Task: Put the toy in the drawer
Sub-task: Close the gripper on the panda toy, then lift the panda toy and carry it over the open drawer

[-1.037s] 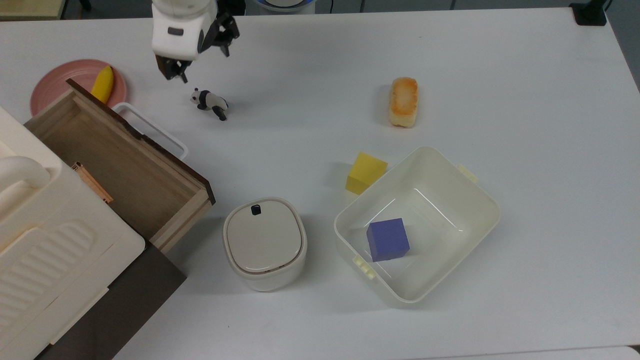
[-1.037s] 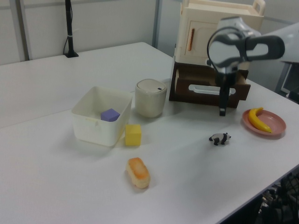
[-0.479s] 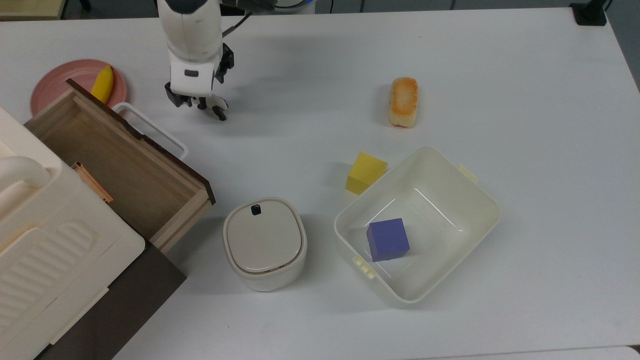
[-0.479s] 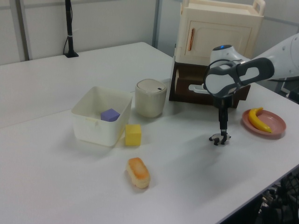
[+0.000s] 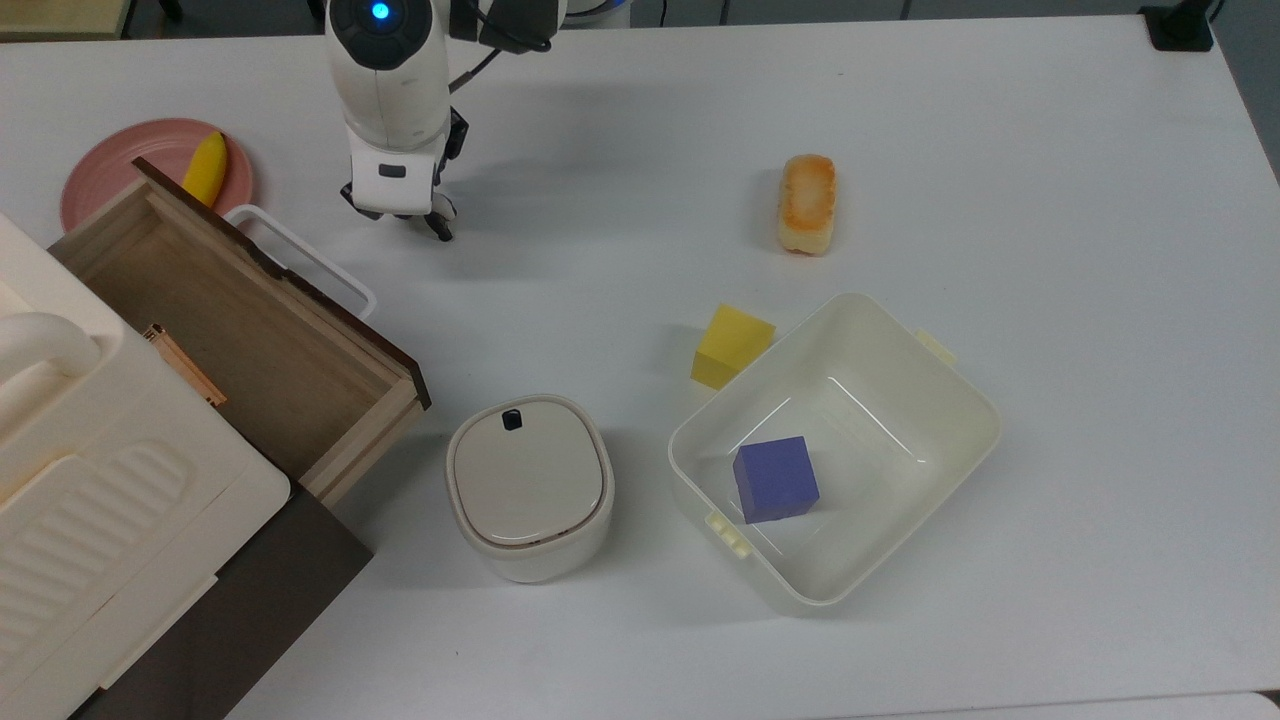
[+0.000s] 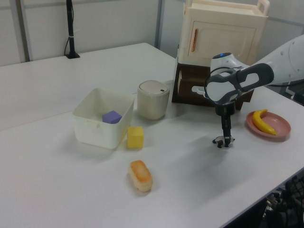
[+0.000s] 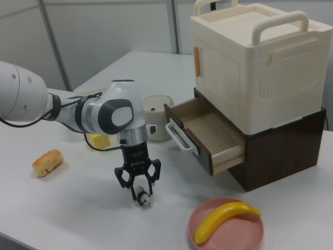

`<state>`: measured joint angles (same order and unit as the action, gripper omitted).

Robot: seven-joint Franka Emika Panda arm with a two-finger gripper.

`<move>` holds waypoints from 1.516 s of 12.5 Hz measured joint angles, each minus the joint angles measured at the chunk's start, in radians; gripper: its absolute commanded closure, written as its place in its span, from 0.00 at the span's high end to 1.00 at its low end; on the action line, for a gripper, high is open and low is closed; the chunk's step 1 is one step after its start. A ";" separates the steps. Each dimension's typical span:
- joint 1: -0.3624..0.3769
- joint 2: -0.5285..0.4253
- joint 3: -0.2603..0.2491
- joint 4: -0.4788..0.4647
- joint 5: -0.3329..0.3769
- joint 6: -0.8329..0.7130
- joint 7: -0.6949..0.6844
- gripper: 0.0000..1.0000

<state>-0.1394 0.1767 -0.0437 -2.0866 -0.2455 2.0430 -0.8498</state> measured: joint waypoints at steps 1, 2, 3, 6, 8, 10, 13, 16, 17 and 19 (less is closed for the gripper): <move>0.000 0.001 0.000 0.000 -0.004 0.002 -0.001 0.32; 0.000 0.001 0.000 0.000 -0.005 0.006 -0.002 0.27; 0.000 0.001 0.000 0.003 -0.006 0.010 -0.002 0.23; 0.000 -0.007 0.000 0.020 -0.007 0.011 -0.003 0.15; 0.000 -0.022 0.000 0.039 -0.007 0.007 -0.003 0.15; 0.000 -0.041 0.001 0.072 -0.007 -0.032 -0.003 0.15; 0.001 -0.064 0.008 0.181 0.003 -0.153 -0.003 0.16; 0.002 -0.075 0.010 0.338 0.040 -0.272 -0.003 0.17; 0.002 -0.077 0.010 0.381 0.041 -0.287 -0.003 0.18; 0.001 -0.079 0.009 0.449 0.041 -0.291 -0.003 0.18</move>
<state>-0.1388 0.0979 -0.0344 -1.6375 -0.2044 1.7518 -0.8524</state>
